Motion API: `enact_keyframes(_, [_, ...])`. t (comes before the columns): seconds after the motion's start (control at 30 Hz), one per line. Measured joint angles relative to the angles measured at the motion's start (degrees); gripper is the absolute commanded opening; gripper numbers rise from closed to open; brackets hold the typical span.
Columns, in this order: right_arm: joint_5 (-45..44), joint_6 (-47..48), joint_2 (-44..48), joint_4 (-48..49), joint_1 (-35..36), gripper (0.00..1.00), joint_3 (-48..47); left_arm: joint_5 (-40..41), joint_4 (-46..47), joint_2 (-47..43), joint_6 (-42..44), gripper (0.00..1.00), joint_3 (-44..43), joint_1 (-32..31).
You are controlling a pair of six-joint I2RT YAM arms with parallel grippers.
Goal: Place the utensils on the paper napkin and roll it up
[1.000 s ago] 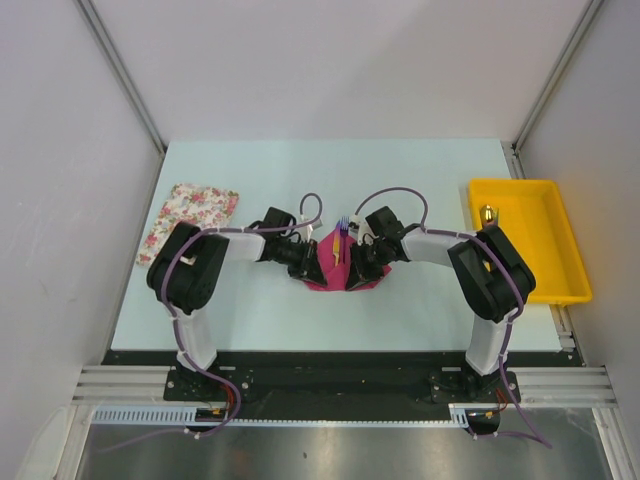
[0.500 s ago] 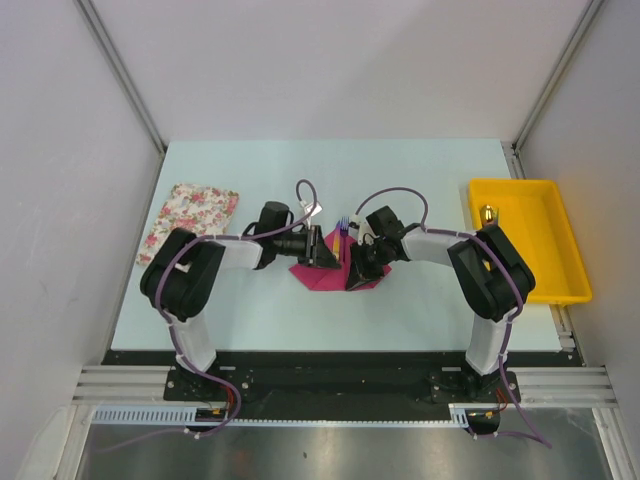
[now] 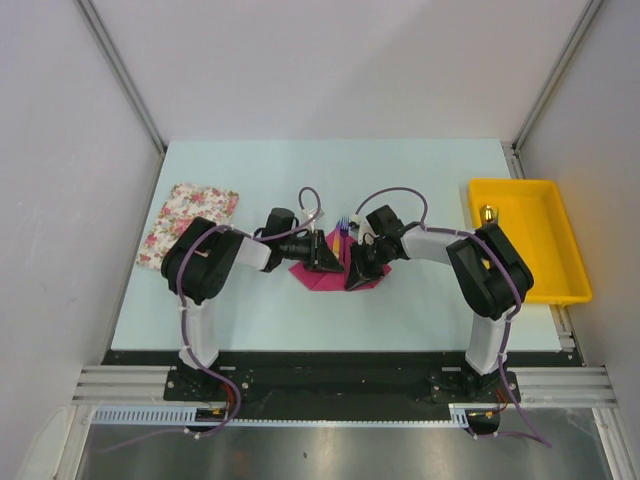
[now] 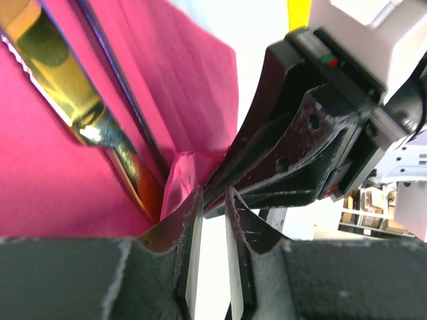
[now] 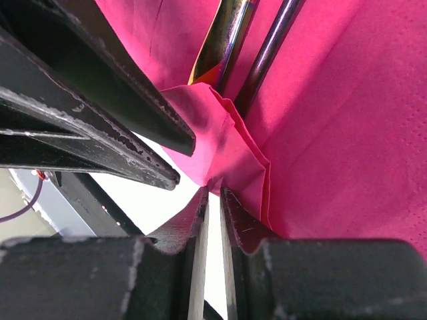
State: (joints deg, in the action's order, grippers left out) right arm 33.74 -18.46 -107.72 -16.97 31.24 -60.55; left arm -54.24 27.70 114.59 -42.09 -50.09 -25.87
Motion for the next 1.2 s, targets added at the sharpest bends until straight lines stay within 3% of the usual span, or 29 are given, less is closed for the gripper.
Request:
enact_keyframes(0.4, [0.20,-0.37,-0.50,-0.96,-0.13,0.18,-0.74,0.00,4.35,3.32,-4.02,0.19,-2.01,0.00])
enact_keyframes(1.2, [-2.01,-2.08,-0.61,-1.18,-1.75,0.19,-3.72,0.61,1.14,6.23,-3.85,0.15,-4.20,0.00])
